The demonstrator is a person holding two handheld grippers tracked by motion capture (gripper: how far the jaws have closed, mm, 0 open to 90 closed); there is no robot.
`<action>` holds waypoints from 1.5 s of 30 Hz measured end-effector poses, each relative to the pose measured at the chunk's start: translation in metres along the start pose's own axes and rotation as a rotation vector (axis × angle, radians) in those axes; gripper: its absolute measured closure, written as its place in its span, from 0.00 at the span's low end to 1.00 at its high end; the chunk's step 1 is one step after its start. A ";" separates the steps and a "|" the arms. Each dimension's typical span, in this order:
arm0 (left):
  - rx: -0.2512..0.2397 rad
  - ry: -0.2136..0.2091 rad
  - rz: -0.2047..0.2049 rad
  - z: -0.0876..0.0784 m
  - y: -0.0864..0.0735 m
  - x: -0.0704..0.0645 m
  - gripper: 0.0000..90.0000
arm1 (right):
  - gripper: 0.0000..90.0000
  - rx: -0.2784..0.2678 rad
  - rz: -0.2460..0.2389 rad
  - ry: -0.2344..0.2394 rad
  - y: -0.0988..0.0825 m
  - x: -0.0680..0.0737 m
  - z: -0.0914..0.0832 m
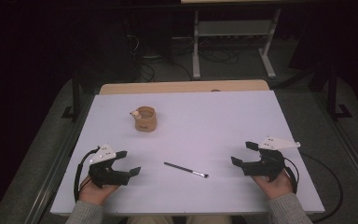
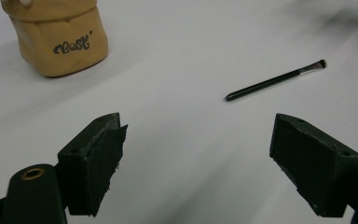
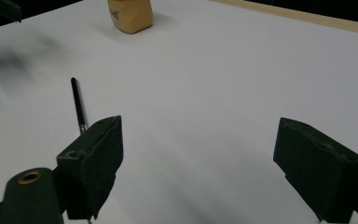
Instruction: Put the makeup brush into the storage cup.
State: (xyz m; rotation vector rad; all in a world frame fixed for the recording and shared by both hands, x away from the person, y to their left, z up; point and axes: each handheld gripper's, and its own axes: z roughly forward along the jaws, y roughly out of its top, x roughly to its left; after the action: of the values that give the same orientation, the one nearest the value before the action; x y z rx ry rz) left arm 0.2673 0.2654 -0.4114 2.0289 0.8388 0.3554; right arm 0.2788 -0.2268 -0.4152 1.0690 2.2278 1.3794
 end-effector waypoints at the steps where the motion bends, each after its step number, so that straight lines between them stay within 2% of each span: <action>1: 0.000 0.000 0.000 0.000 0.000 0.000 0.18 | 0.16 0.000 0.000 0.000 0.000 0.000 0.000; 10: -0.002 -0.012 0.001 0.000 0.000 0.000 0.19 | 0.16 0.013 -0.004 0.001 0.000 -0.002 0.003; 22: 0.006 -0.031 0.044 -0.003 0.004 -0.004 0.21 | 0.16 0.006 -0.012 0.007 0.000 0.000 0.001; 32: 0.012 -0.086 0.065 -0.007 0.016 -0.003 0.25 | 0.16 0.000 -0.011 0.010 0.001 -0.001 0.000; 38: 0.039 -0.102 0.103 -0.004 0.023 -0.005 0.25 | 0.16 0.005 -0.009 0.013 0.000 -0.003 -0.001; 41: 0.068 -0.118 0.145 -0.003 0.031 -0.008 0.25 | 0.16 0.009 -0.010 0.013 0.000 -0.002 0.000; 43: 0.071 -0.124 0.152 -0.003 0.034 -0.008 0.25 | 0.16 0.010 -0.011 0.013 0.000 -0.002 0.000; 45: 0.068 -0.144 0.175 -0.004 0.040 -0.009 0.26 | 0.16 0.012 -0.012 0.014 0.000 -0.002 0.000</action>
State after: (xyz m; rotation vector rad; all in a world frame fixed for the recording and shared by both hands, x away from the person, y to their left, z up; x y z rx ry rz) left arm 0.2756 0.2461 -0.3759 2.1696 0.5941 0.2773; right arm 0.2803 -0.2275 -0.4152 1.0519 2.2513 1.3739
